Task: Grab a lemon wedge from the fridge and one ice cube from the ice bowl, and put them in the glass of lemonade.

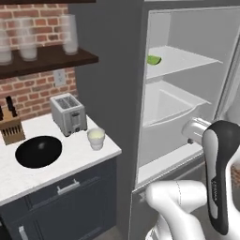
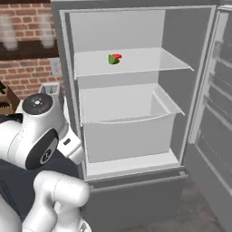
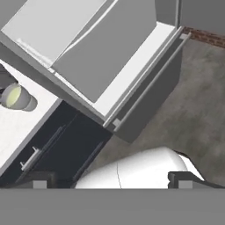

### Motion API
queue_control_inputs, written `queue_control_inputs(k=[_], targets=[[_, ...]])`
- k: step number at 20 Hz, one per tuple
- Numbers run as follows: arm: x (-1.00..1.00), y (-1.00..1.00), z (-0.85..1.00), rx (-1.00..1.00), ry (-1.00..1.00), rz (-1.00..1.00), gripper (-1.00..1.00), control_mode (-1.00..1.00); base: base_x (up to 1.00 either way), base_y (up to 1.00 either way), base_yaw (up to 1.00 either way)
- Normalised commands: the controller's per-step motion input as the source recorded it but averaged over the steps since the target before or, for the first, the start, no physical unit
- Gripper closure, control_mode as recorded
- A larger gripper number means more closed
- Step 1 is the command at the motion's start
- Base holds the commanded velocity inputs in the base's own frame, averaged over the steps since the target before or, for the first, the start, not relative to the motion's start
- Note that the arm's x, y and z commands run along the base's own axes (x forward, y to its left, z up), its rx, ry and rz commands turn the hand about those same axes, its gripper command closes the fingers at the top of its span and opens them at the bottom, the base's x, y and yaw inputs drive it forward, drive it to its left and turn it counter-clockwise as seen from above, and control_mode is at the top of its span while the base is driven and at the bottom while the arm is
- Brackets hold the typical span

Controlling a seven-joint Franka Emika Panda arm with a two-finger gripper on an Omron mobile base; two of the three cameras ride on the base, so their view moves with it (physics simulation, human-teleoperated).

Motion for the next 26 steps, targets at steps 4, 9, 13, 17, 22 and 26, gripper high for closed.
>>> queue_control_inputs(k=[4, 9, 13, 17, 22, 26], targets=[[0.00, 0.00, 0.00, 0.00, 0.00, 0.00, -1.00, 1.00, 0.26, -0.80, 0.45], [0.00, 0.00, 0.00, 0.00, 0.00, 0.00, -1.00, 1.00, 0.07, -0.64, 0.43], [0.00, 0.00, 0.00, 0.00, 0.00, 0.00, -1.00, 1.00, 0.04, -0.33, 0.47], [0.00, 0.00, 0.00, 0.00, 0.00, 0.00, -1.00, 1.00, 0.10, -0.43, 0.43], [0.00, 0.00, 0.00, 0.00, 0.00, 0.00, -1.00, 1.00, 0.00, -0.62, 0.24], [0.00, 0.00, 0.00, 0.00, 0.00, 0.00, -1.00, 1.00, 0.07, -0.45, 0.03]])
